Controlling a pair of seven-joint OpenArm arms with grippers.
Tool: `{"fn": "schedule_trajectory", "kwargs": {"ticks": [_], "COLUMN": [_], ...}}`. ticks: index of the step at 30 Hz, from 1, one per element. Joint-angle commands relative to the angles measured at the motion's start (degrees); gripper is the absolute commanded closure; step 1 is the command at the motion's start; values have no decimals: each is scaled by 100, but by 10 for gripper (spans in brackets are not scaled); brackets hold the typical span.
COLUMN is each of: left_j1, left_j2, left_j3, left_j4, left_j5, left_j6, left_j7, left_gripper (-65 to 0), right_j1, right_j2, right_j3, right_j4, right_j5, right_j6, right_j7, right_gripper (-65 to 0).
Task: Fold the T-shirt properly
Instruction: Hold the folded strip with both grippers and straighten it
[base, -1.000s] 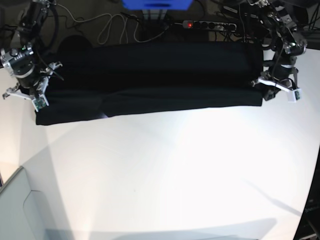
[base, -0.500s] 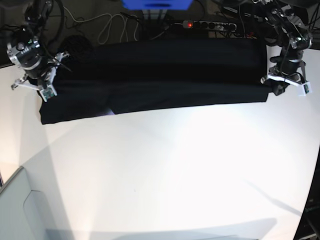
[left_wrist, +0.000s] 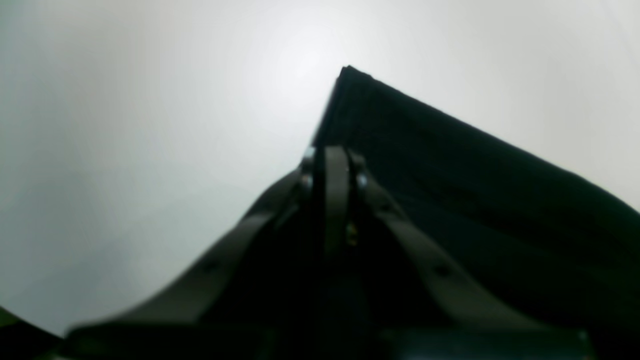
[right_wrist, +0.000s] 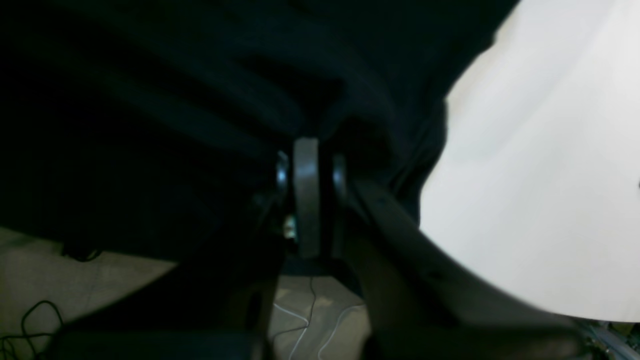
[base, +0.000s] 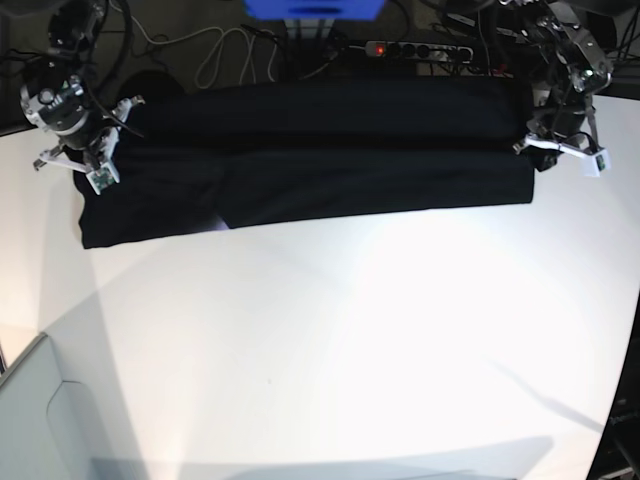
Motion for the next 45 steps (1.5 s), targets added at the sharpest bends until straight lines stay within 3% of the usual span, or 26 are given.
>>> {"fn": "schedule_trajectory", "kwargs": {"ticks": [1, 7, 11, 15, 17, 22, 29, 37, 45], "left_j1": [2, 116, 177, 195, 195, 213, 450, 432, 424], "left_j2": [-51, -15, 55, 73, 73, 73, 37, 55, 20], "left_j3": [-20, -11, -20, -37, -37, -64, -565, -565, -565], "left_j4": [98, 107, 107, 160, 169, 195, 432, 380, 160], "left_j5": [-57, -57, -57, -57, -57, -110, -1033, -1050, -1050], "left_j6": [7, 42, 24, 16, 16, 7, 7, 7, 7], "left_j7": [-89, -80, -80, -89, -89, -89, -89, -89, -89], "left_gripper": [0, -4, -212, -422, -464, -463, -464, -464, -464], "right_j1": [14, 5, 23, 32, 32, -65, -74, 269, 630], "right_j2": [77, 77, 77, 77, 77, 42, -73, -169, -81], "right_j3": [45, 45, 45, 45, 45, 229, 432, -78, 80], "right_j4": [98, 71, 71, 89, 142, 722, 977, 317, -702], "right_j5": [-8, -8, -8, -8, -8, -17, 9, 36, 1], "right_j6": [106, 106, 106, 106, 106, 106, 106, 106, 106], "right_j7": [75, 75, 66, 57, 40, 4, 4, 40, 66], "right_gripper": [-5, -6, -38, -178, -261, -353, -354, -354, -354]}}
